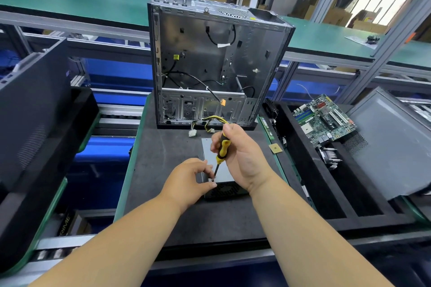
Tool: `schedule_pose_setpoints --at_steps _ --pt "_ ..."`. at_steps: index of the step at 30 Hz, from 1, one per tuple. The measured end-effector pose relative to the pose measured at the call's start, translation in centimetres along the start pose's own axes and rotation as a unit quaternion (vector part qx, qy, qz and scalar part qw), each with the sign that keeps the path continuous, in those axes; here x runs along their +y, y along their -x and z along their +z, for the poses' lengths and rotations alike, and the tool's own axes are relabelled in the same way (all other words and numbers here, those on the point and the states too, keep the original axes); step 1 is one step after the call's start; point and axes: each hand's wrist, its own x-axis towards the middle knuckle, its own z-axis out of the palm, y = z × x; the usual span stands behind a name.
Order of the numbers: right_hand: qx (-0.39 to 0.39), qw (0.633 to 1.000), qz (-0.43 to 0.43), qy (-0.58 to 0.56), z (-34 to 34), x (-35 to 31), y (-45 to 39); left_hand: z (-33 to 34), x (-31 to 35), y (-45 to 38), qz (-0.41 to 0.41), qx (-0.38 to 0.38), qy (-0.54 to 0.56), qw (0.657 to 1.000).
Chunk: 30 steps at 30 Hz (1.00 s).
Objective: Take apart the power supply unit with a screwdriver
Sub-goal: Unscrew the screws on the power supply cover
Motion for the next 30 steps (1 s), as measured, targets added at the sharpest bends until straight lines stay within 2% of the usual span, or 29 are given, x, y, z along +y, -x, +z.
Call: schedule_pose_setpoints --at_steps 5,9,19,30 --pt "0.017 1.000 0.009 0.021 -0.4 -0.5 -0.1 0.0 -0.1 0.0 -0.002 0.001 -0.014 1.000" --pt "0.033 0.999 -0.002 -0.030 -0.1 -0.3 -0.1 0.1 -0.1 0.1 -0.006 0.000 -0.008 1.000" --pt "-0.013 1.000 0.006 -0.009 1.4 0.6 0.2 -0.1 0.3 0.1 0.010 0.007 -0.019 1.000" --pt "0.014 1.000 -0.013 -0.018 0.0 0.1 0.1 0.0 0.1 0.3 -0.005 -0.001 0.002 1.000"
